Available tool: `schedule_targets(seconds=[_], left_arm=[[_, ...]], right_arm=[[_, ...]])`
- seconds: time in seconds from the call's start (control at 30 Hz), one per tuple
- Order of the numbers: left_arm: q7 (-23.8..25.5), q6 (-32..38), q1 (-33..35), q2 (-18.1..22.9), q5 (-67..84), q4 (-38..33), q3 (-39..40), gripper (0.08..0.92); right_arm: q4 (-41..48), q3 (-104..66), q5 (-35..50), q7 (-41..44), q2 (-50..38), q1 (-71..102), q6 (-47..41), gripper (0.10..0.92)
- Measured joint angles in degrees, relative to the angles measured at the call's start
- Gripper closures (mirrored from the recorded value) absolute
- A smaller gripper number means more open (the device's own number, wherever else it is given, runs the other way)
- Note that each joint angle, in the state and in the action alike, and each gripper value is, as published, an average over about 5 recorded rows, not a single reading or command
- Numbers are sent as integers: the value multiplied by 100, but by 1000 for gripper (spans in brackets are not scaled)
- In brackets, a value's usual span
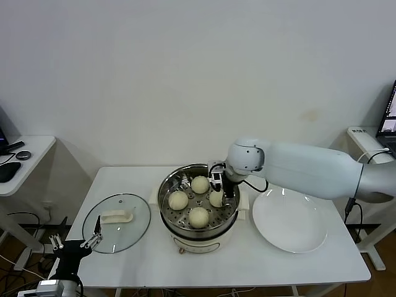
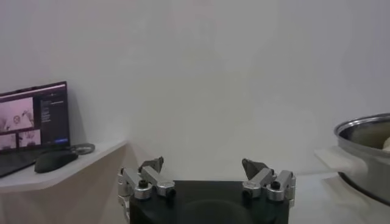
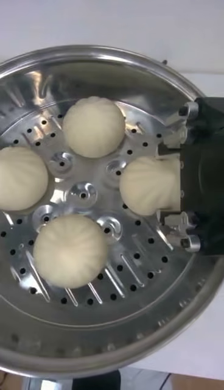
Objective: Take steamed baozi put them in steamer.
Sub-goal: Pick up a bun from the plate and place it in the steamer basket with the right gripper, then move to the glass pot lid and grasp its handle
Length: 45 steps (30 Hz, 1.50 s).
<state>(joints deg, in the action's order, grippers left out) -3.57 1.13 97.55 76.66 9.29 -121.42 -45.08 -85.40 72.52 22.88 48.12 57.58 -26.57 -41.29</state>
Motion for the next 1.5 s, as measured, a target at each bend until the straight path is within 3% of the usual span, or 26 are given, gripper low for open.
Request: schedule_targets(seconds=[0.17, 0.47, 0.77, 0.97, 1.2, 1.5], left_arm=[[3, -27, -21, 8, 9, -43, 8, 177], [9, -49, -67, 30, 0, -77, 94, 177], [38, 27, -50, 46, -29, -59, 133, 177], [41, 171, -2, 96, -85, -71, 133, 177], [-46, 373, 9, 142, -248, -103, 188, 177], [-252, 481, 32, 94, -689, -40, 285, 177]], right_arm=[[-164, -112, 22, -46, -130, -57, -11, 212], [-785, -618, 172, -423, -752, 85, -2, 203], [-1633, -2135, 597, -1901, -1809, 1481, 463, 203], [-1977, -4124, 175, -2825, -2145, 3587, 1318, 203], [-2070, -6698, -1042, -3337, -1560, 6269, 2831, 203], [-2156, -9285, -2074, -3286, 123, 9327, 4693, 203]])
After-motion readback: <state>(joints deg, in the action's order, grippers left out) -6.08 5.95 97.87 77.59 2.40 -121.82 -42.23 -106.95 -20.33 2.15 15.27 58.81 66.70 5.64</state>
